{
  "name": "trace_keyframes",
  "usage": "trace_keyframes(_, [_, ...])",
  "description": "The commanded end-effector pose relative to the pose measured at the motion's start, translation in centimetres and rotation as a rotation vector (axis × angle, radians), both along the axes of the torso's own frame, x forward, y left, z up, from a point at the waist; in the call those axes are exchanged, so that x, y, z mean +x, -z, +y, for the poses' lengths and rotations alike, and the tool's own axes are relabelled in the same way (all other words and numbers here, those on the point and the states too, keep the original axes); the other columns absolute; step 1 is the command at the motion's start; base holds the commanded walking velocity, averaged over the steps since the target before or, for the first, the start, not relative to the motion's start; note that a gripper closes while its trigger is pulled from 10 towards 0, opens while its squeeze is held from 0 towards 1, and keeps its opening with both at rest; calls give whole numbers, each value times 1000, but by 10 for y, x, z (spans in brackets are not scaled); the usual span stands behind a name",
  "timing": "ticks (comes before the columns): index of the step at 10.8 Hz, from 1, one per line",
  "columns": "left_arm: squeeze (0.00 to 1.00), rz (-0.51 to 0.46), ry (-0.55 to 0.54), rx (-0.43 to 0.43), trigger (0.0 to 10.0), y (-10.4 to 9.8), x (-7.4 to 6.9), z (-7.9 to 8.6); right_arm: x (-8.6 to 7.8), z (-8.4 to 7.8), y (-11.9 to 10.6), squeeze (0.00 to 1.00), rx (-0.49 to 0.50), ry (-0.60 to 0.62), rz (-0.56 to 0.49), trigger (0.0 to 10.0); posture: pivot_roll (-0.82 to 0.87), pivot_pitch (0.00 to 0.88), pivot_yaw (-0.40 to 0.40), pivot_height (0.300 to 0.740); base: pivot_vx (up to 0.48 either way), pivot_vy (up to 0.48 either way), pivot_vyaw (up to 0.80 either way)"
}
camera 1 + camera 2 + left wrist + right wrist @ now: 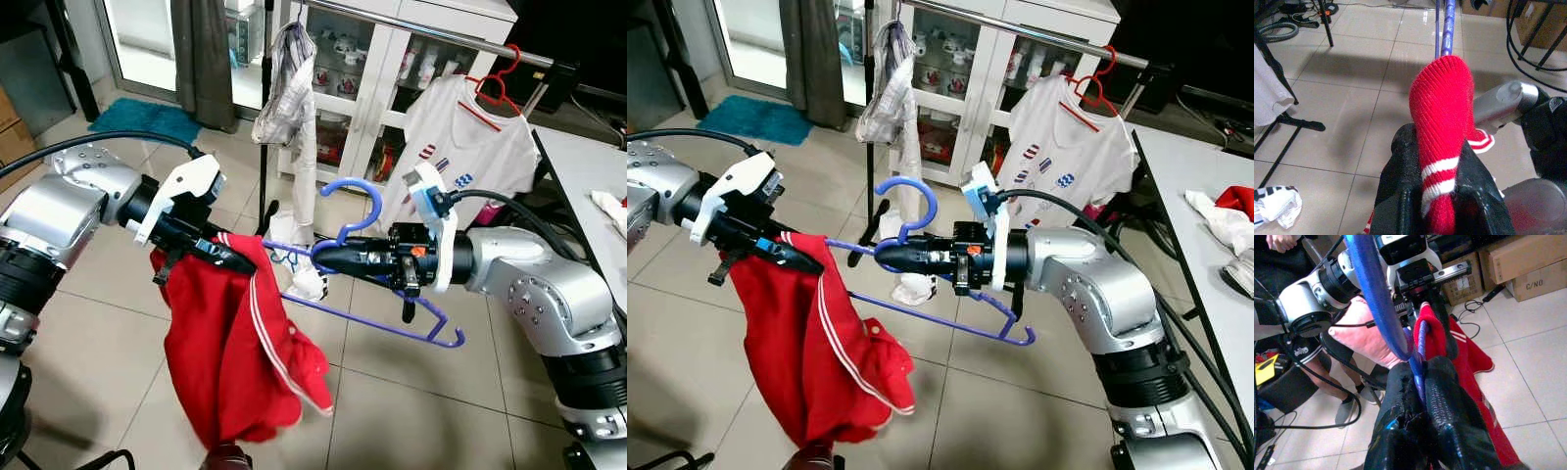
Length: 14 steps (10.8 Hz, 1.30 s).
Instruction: Hang hanger
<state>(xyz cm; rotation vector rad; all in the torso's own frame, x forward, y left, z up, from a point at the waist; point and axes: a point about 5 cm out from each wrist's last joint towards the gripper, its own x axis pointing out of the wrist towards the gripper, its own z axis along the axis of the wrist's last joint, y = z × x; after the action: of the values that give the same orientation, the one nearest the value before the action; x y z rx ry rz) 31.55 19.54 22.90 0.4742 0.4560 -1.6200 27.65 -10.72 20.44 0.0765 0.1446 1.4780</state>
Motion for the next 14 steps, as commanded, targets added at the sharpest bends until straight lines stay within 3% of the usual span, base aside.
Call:
trace_keyframes(1, [0,-27,41,-63,0,-9,-2,-9,-3,7,-11,0,34,-58,-50,10000,86,0,-113,740,0,0,0])
trace_keyframes(2, [0,-20,39,-69,0,-7,-3,-9,-3,6,-11,0,35,-61,-42,10000,84,0,-113,740,0,0,0])
trace_keyframes(3, [0,-7,34,-91,0,-6,-3,-10,-1,4,-10,569,35,-51,-35,10000,73,0,-110,740,0,0,0])
trace_keyframes(4, [0,-1,34,-100,0,-5,-4,-10,0,1,-12,1000,34,-41,-31,10000,67,0,-104,740,0,0,0])
trace_keyframes(7, [0,14,-28,-125,0,3,-8,0,-1,-7,-11,1000,39,28,-38,10000,48,0,-79,740,0,0,0])
trace_keyframes(8, [0,20,-64,-114,0,10,-13,9,-3,-9,-7,1000,31,51,-35,10000,35,0,-95,740,0,0,0])
trace_keyframes(9, [0,10,-163,-106,0,22,-10,22,4,-16,0,1000,14,124,-33,10000,13,0,-56,740,0,0,0])
trace_keyframes(11, [0,-42,-258,-68,0,41,-11,25,11,-50,-8,1000,124,288,-19,10000,56,0,-84,740,0,0,0])
trace_keyframes(12, [0,-87,-337,-106,0,40,-8,30,11,-56,-15,1000,221,363,-19,10000,62,0,-76,740,0,0,0])
trace_keyframes(13, [0,-108,-352,-125,0,36,-5,30,4,-57,-18,1000,270,341,-12,10000,65,0,-70,740,0,0,0])
trace_keyframes(14, [0,-138,-323,-164,0,20,-1,27,-26,-44,-2,1000,148,170,28,10000,54,0,-51,740,0,0,0])
